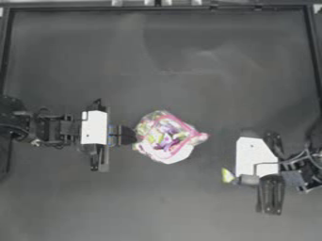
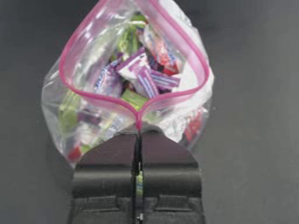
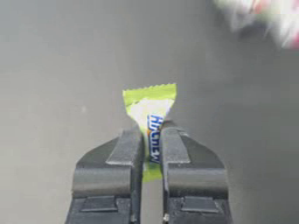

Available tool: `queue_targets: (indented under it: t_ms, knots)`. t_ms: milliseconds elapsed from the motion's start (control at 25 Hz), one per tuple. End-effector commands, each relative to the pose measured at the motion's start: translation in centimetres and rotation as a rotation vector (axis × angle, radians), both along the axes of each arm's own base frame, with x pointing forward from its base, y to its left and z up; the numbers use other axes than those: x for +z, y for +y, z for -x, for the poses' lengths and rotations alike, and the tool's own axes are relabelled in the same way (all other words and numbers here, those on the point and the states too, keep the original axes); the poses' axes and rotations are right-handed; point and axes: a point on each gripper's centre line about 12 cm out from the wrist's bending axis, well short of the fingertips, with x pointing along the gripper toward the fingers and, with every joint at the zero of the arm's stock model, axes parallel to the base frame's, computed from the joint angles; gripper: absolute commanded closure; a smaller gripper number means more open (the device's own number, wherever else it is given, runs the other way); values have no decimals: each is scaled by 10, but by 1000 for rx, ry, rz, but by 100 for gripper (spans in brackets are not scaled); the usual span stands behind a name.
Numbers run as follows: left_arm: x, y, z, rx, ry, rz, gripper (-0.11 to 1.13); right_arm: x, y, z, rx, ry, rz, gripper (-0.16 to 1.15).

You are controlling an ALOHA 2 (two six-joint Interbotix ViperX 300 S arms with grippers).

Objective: Put candy in bag

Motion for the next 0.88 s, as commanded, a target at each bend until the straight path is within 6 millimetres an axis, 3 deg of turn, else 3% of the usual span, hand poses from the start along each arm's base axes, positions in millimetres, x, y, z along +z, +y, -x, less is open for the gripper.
queue_targets:
  t_ms: [40, 440, 880]
  knots:
    - [17, -1, -5, -5, -53, -6, 98, 27, -13, -12, 1, -89, 50, 62]
    - [15, -2, -5, -9, -49, -8, 98, 56, -43, -40, -7, -201, 135, 62]
    - [13, -2, -5, -11, -47, -9, 98, 33, -65, -90, 19, -176, 179, 62]
